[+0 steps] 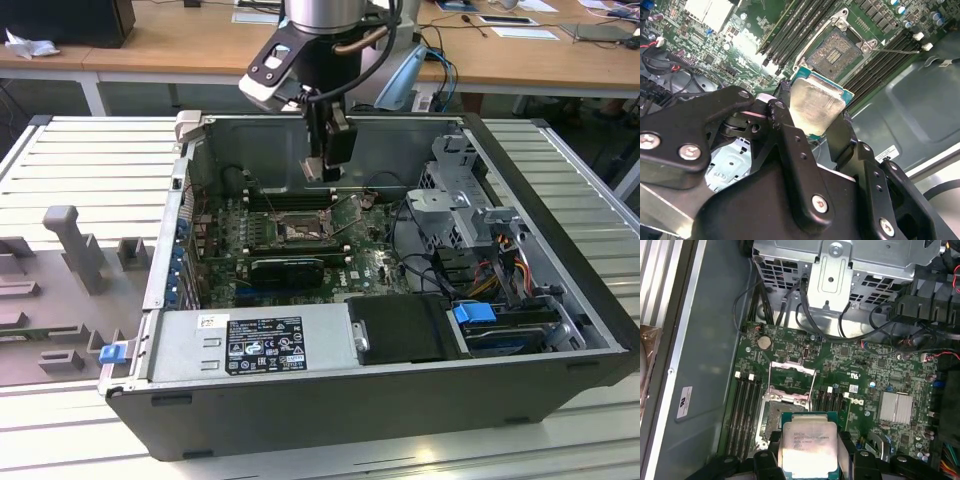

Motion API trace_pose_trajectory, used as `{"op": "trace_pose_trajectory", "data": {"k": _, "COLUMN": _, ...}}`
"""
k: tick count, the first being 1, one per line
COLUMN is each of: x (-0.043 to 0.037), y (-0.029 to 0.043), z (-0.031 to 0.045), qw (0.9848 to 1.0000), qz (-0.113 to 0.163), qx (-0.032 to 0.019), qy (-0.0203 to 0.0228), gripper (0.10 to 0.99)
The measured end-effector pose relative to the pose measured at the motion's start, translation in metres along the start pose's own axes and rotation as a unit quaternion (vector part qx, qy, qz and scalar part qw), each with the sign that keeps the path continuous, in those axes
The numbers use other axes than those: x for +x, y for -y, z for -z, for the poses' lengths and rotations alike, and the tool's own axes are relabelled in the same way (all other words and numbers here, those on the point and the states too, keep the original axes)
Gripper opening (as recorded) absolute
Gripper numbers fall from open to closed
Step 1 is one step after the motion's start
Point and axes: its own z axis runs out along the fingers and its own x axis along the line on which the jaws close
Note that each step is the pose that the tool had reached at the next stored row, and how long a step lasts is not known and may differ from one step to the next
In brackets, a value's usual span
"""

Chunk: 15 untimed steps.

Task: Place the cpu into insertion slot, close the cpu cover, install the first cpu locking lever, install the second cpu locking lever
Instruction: 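Place the cpu into insertion slot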

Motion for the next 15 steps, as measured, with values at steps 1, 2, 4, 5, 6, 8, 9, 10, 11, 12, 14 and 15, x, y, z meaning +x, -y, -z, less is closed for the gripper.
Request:
{"op": "trace_pose_trajectory", "data": {"k": 1, "x": 0.0, "y": 0.0001, "z": -0.0015, "qw": 1.0, "qz": -0.002, "qx": 0.0, "qy": 0.0002, "gripper": 0.525}}
{"op": "trace_pose_trajectory", "data": {"k": 2, "x": 0.0, "y": 0.0002, "z": -0.0021, "qw": 1.0, "qz": -0.002, "qx": 0.0, "qy": 0.0004, "gripper": 0.525}}
{"op": "trace_pose_trajectory", "data": {"k": 4, "x": 0.0, "y": 0.0003, "z": -0.0032, "qw": 1.0, "qz": -0.004, "qx": -0.0001, "qy": 0.0005, "gripper": 0.525}}
{"op": "trace_pose_trajectory", "data": {"k": 5, "x": -0.0001, "y": 0.0003, "z": -0.0037, "qw": 1.0, "qz": -0.005, "qx": -0.0001, "qy": 0.0005, "gripper": 0.525}}
{"op": "trace_pose_trajectory", "data": {"k": 6, "x": 0.0, "y": 0.0003, "z": -0.0041, "qw": 1.0, "qz": -0.006, "qx": -0.0001, "qy": 0.0006, "gripper": 0.525}}
{"op": "trace_pose_trajectory", "data": {"k": 8, "x": -0.0001, "y": 0.0005, "z": -0.0057, "qw": 1.0, "qz": -0.008, "qx": -0.0001, "qy": 0.0008, "gripper": 0.525}}
{"op": "trace_pose_trajectory", "data": {"k": 9, "x": -0.0001, "y": 0.0005, "z": -0.0064, "qw": 1.0, "qz": -0.009, "qx": -0.0002, "qy": 0.0009, "gripper": 0.525}}
{"op": "trace_pose_trajectory", "data": {"k": 10, "x": -0.0001, "y": 0.0006, "z": -0.007, "qw": 0.9999, "qz": -0.011, "qx": -0.0001, "qy": 0.0011, "gripper": 0.525}}
{"op": "trace_pose_trajectory", "data": {"k": 11, "x": -0.0001, "y": 0.0006, "z": -0.0075, "qw": 0.9999, "qz": -0.011, "qx": -0.0002, "qy": 0.0011, "gripper": 0.525}}
{"op": "trace_pose_trajectory", "data": {"k": 12, "x": -0.0001, "y": 0.0007, "z": -0.008, "qw": 0.9999, "qz": -0.012, "qx": -0.0002, "qy": 0.0012, "gripper": 0.525}}
{"op": "trace_pose_trajectory", "data": {"k": 14, "x": -0.0001, "y": 0.0008, "z": -0.0092, "qw": 0.9999, "qz": -0.014, "qx": -0.0002, "qy": 0.002, "gripper": 0.525}}
{"op": "trace_pose_trajectory", "data": {"k": 15, "x": 0.0, "y": 0.0008, "z": -0.0097, "qw": 0.9999, "qz": -0.016, "qx": -0.0001, "qy": 0.0026, "gripper": 0.525}}
